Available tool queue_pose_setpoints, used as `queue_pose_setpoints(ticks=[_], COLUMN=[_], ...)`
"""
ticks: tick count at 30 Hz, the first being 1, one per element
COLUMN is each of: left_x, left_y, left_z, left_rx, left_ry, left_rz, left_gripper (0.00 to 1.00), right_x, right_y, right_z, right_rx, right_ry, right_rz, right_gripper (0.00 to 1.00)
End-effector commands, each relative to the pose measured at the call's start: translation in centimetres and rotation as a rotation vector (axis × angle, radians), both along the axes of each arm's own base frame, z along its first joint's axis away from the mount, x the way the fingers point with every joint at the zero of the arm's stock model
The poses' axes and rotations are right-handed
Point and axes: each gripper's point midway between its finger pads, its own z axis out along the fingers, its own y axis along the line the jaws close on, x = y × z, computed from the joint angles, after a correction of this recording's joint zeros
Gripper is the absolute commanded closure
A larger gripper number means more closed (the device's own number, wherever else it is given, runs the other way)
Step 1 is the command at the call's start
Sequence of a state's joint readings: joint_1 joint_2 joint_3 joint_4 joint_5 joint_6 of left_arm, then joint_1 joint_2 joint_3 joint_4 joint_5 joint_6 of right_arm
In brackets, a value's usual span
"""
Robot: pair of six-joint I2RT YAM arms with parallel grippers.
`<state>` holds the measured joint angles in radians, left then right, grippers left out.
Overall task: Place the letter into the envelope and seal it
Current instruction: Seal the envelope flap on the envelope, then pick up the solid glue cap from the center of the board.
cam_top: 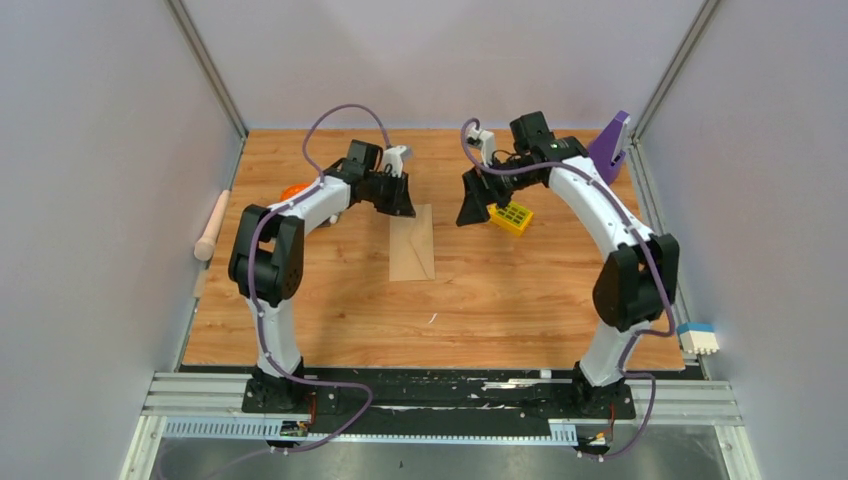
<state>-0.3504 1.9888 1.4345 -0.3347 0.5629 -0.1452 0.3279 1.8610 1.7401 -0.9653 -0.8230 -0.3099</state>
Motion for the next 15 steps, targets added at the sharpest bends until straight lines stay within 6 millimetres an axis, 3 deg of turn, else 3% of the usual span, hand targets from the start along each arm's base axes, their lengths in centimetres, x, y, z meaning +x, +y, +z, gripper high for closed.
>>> queue_pose_setpoints(ticks=[1,4,8,11,12,13,15], left_x=[0.7,0.3,-1.7,-3.0,-3.5,-3.9,-4.9], left_y=[0.3,1.5,3.2,4.6,5.0,5.5,6.3], left_z=[8.7,10.8,13.0,14.9,14.6,15.5,16.0], left_rx=[-0.061,-0.067,-0.041,-0.025,-0.016,-0.009,0.013], left_ry=[-0.187,-0.222,-0.256,-0.299,-0.29,-0.321,-0.345], left_rz=[-0.018,-0.022,-0.048,-0.059,-0.056,-0.055,-0.061], left_gripper=[0.72,0.63,0.47,0.27,0.22,0.1,0.01], right_x=[-3.2,-6.3,-11.6,-14.7,-15.4,-16.2,-17.8], right_y=[-3.9,-6.2,-8.1,-9.9,-10.5,-11.1,-12.0], right_z=[1.3,1.2,-0.5,-1.8,-2.3,-2.8,-3.9], right_rx=[-0.154,-0.212,-0.237,-0.282,-0.304,-0.32,-0.352], right_ry=[-0.214,-0.277,-0.282,-0.301,-0.313,-0.322,-0.313], right_rz=[0.054,0.063,0.131,0.177,0.188,0.205,0.247], right_gripper=[0.0,0.0,0.04,0.09,0.1,0.1,0.12])
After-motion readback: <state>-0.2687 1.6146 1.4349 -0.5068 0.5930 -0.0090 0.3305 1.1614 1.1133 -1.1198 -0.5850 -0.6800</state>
